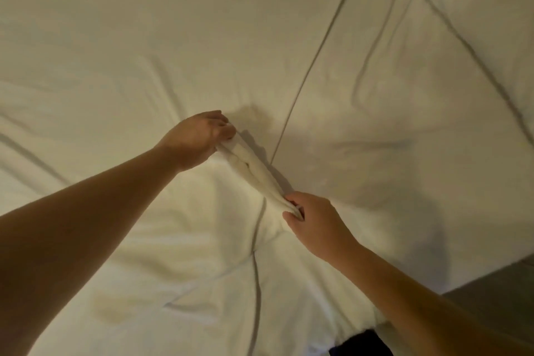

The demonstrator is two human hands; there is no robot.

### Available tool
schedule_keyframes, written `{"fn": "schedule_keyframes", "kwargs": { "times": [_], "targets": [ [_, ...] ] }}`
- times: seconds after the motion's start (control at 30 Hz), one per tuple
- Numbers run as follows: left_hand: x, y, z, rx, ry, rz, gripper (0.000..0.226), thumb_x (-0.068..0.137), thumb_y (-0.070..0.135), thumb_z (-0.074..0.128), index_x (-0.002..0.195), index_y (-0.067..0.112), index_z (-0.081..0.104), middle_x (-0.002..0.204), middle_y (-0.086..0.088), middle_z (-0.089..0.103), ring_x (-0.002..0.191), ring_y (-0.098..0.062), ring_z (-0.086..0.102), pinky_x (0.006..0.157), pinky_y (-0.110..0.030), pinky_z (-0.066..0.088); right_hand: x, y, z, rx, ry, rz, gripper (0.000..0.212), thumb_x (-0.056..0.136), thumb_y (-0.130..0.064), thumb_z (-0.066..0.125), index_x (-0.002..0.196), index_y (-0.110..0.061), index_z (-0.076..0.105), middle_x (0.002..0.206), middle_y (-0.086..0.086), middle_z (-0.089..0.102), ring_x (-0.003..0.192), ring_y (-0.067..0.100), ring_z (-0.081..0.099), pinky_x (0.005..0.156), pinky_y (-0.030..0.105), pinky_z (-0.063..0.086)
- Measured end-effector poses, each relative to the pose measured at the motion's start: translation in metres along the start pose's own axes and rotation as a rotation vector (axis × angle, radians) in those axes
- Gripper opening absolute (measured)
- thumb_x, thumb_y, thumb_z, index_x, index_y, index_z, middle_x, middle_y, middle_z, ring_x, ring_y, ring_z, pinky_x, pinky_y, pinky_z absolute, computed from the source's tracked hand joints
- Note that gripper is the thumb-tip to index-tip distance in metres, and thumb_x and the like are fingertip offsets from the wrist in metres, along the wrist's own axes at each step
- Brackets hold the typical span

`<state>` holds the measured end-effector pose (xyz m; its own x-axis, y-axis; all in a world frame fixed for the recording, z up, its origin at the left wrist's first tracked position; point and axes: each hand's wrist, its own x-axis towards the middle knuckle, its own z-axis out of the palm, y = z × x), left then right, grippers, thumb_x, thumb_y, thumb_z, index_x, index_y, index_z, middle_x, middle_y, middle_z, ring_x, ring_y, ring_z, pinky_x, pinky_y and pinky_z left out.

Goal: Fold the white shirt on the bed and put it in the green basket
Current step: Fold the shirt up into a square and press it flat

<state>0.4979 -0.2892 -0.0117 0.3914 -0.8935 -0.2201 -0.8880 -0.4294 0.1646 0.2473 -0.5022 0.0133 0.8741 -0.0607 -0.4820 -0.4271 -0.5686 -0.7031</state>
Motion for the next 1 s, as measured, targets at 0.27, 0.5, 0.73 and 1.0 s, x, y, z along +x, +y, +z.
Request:
{"fn": "schedule_keyframes", "kwargs": {
  "times": [0.27, 0.5, 0.73, 1.0],
  "targets": [
    [-0.111, -0.014, -0.005, 0.022, 0.013, -0.018, 0.024, 0.075, -0.002, 0.068, 0.088, 0.014, 0.057, 0.080, -0.007, 0.059, 0.074, -0.033, 0.059, 0.063, -0.036, 0.049, -0.034, -0.076, 0.090, -0.013, -0.021, -0.104, 0.027, 0.091, -0.019, 0.058, 0.114, -0.029, 0.068, 0.087, -0.012, 0.066, 0.074, 0.003, 0.057, 0.064, 0.005, 0.038],
    [-0.236, -0.050, -0.013, 0.066, 0.039, -0.103, 0.015, 0.086, 0.004, 0.063, 0.094, 0.017, 0.061, 0.087, -0.004, 0.055, 0.071, -0.031, 0.057, 0.055, -0.037, 0.048, -0.069, -0.151, 0.189, -0.012, -0.045, -0.136, 0.028, 0.093, -0.026, 0.058, 0.120, -0.026, 0.066, 0.096, -0.010, 0.067, 0.079, -0.001, 0.053, 0.066, -0.003, 0.032],
    [-0.334, -0.096, 0.003, 0.042, 0.103, -0.205, 0.023, 0.081, -0.005, 0.055, 0.091, 0.013, 0.067, 0.089, -0.009, 0.067, 0.079, -0.035, 0.062, 0.065, -0.044, 0.055, -0.080, -0.225, 0.295, -0.055, -0.029, -0.204, 0.021, 0.092, -0.025, 0.052, 0.108, -0.021, 0.064, 0.088, -0.003, 0.067, 0.080, 0.016, 0.061, 0.073, 0.033, 0.053],
    [-0.416, -0.128, 0.029, -0.039, 0.154, -0.297, 0.031, 0.075, 0.000, 0.047, 0.087, 0.012, 0.073, 0.089, -0.011, 0.069, 0.084, -0.034, 0.065, 0.069, -0.041, 0.056, -0.082, -0.270, 0.388, -0.128, -0.063, -0.200, 0.020, 0.091, -0.018, 0.051, 0.108, -0.019, 0.062, 0.091, 0.001, 0.065, 0.082, 0.021, 0.063, 0.076, 0.036, 0.055]
  ]
}}
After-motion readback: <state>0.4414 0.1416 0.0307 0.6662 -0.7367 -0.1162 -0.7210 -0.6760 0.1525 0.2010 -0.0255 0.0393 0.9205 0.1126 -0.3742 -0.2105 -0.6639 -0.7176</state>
